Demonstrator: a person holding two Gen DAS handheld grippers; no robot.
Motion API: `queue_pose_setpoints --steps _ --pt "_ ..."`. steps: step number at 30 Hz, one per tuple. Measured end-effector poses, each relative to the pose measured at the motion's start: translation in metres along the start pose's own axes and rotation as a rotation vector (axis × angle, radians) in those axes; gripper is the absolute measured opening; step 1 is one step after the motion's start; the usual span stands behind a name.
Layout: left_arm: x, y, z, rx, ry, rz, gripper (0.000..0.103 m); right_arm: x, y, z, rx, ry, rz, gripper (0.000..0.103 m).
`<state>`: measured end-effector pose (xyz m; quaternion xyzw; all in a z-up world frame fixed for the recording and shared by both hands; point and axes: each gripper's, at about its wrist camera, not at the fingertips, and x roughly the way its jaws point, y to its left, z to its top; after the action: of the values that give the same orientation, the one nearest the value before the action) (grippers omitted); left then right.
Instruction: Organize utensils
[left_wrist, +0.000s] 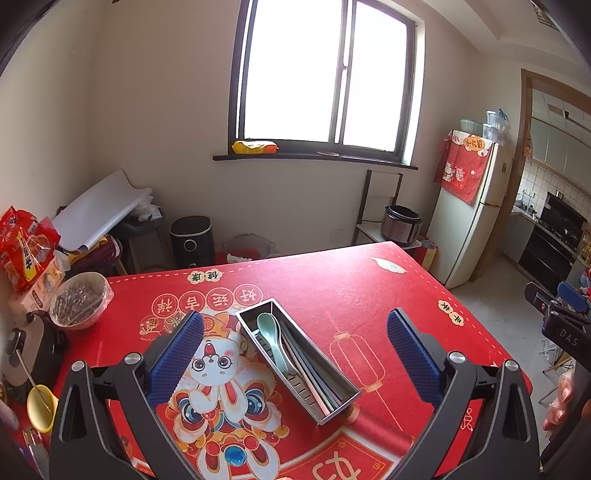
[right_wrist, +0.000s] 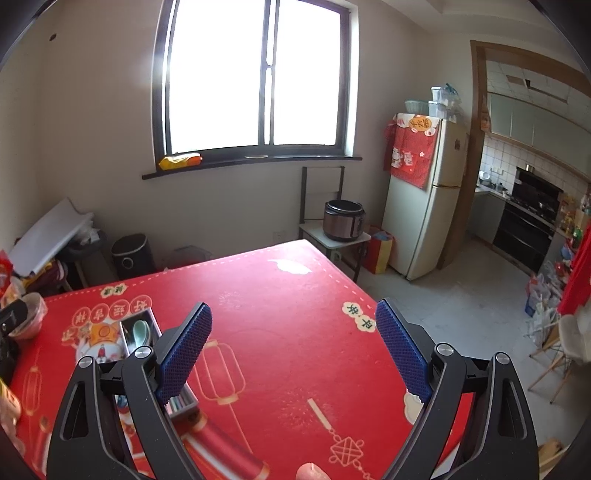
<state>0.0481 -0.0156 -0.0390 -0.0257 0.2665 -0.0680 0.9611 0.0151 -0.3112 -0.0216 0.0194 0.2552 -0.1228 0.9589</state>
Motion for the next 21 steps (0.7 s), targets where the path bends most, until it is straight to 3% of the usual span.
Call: queue_pose_setpoints --steps 21 --pt "0.0003 0.0002 0.0016 -0.007 0.003 -0.023 0.097 0.0033 -0.0003 -0.0013 0.006 0.008 -0.014 0.087"
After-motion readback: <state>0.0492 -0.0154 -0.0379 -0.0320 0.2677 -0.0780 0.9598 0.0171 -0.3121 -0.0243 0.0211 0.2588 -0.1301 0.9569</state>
